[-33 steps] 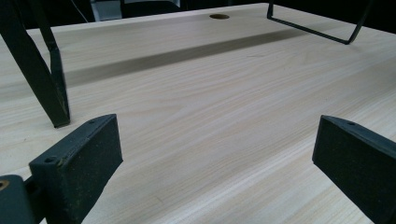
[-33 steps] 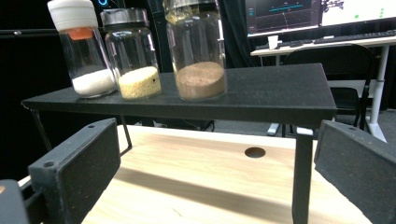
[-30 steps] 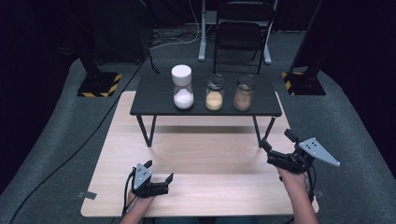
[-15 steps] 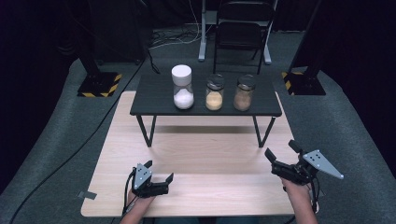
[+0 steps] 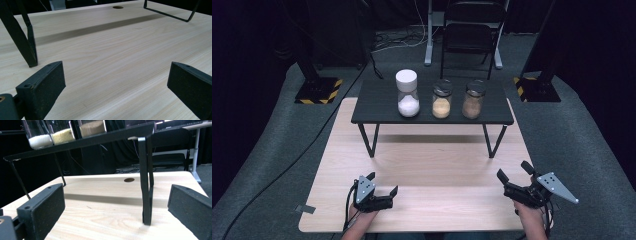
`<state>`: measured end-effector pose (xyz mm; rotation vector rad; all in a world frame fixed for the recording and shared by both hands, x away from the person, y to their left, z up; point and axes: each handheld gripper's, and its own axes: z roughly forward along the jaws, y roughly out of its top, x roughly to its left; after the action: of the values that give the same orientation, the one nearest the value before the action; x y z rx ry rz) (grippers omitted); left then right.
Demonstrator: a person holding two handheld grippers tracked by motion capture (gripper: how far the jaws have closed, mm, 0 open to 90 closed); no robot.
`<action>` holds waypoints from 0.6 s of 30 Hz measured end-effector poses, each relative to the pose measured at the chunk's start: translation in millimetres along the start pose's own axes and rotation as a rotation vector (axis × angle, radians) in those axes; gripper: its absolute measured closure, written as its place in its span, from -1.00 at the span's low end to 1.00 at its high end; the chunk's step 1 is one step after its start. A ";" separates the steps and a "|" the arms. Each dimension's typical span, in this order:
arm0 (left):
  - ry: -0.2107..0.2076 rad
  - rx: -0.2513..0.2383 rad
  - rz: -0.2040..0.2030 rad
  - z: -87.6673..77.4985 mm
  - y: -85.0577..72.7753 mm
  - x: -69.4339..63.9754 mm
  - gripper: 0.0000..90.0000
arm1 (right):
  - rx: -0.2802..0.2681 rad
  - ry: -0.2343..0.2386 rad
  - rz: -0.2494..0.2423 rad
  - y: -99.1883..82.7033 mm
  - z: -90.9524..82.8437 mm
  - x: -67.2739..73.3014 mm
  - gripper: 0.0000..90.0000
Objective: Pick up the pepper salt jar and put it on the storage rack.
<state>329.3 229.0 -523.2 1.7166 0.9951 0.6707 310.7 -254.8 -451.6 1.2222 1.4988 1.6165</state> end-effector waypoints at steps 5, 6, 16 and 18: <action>0.005 -0.001 0.001 0.0 0.0 -0.4 -0.98 | 0.007 -0.005 0.035 -11.7 -3.4 -4.1 -1.00; 0.003 0.000 0.001 0.1 0.0 -0.3 -0.98 | 0.013 -0.007 0.034 -13.6 -4.1 -4.8 -1.00; 0.002 0.003 0.002 0.3 0.1 -0.1 -0.97 | 0.052 -0.042 0.049 -28.7 -7.3 -11.4 -0.99; 0.006 0.002 0.001 0.2 0.1 -0.2 -0.98 | 0.056 -0.047 0.048 -31.2 -7.4 -12.1 -0.99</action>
<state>329.4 228.7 -523.2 1.7174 0.9994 0.6759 304.0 -263.3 -484.2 1.3264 1.5051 1.5755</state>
